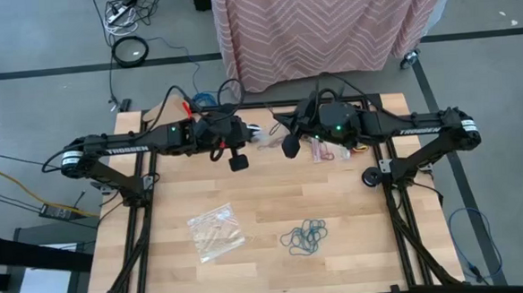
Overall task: Sort rubber bands
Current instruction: Put the violet rubber band into the transparent bag
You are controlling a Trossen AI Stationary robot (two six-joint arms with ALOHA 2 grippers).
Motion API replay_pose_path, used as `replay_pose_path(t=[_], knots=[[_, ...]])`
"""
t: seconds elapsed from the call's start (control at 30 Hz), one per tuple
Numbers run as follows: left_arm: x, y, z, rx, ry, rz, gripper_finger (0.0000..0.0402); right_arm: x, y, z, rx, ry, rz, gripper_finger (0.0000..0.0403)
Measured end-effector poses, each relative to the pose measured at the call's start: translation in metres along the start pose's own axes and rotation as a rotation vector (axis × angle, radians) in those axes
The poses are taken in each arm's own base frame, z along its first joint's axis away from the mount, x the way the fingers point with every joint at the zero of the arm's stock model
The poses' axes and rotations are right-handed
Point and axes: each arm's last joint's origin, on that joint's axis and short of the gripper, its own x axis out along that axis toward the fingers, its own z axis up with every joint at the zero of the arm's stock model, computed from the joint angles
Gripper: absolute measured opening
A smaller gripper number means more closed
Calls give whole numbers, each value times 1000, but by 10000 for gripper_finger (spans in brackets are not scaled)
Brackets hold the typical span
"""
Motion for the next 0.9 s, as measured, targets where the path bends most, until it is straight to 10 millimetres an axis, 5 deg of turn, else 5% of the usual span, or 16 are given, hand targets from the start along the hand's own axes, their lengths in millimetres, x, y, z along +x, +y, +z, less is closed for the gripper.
replay_pose_path(t=[0.37, 0.9], knots=[[0, 1, 3, 15, -31, 6, 1, 9, -18, 2, 16, 2, -49, 0], [-7, 5, 13, 34, -53, 13, 1, 6, -15, -13, -131, 139, -30, 0]])
